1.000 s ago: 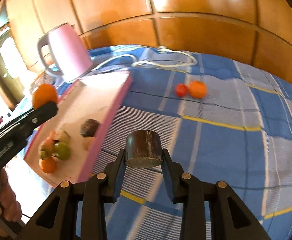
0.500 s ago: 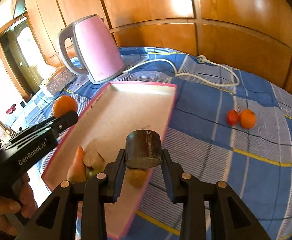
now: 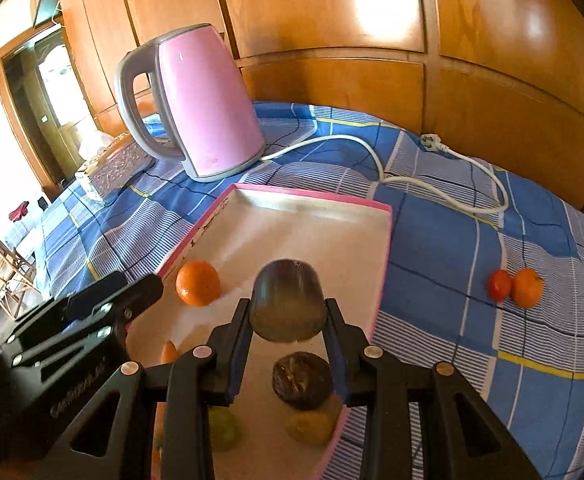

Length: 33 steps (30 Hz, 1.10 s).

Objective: Organize fruits
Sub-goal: 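Carry the slice and orange over the pink tray and open both tools, then move both tools back from the tray toward the remaining tomato and orange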

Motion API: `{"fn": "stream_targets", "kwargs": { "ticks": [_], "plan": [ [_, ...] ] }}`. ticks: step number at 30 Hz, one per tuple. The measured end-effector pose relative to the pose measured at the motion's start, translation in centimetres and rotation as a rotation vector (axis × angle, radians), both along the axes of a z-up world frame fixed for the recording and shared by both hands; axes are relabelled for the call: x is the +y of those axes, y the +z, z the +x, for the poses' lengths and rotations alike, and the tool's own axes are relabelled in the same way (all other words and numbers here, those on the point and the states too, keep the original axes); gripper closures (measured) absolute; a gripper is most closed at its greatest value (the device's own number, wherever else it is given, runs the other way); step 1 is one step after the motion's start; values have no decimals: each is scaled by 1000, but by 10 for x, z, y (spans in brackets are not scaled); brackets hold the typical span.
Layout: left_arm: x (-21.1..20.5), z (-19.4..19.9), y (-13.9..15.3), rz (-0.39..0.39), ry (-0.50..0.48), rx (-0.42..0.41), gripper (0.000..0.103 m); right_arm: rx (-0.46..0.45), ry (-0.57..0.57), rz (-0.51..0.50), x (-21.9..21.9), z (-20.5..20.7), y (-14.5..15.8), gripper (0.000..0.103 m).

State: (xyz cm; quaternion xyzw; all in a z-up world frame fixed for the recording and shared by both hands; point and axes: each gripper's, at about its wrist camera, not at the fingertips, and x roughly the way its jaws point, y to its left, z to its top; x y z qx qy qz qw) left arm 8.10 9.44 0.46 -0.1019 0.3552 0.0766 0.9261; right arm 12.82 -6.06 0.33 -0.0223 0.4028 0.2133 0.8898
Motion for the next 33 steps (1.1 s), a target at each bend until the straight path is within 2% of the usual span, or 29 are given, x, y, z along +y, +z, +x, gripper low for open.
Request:
{"fn": "stream_targets", "kwargs": {
  "ticks": [13,33],
  "plan": [
    [0,-21,-8,-1,21,24,63,4,-23,34,-8,-20,-3,67],
    [-45,-44,6,39,-93,-10,63,-20,-142,20,-49,-58,0,66]
  ]
}}
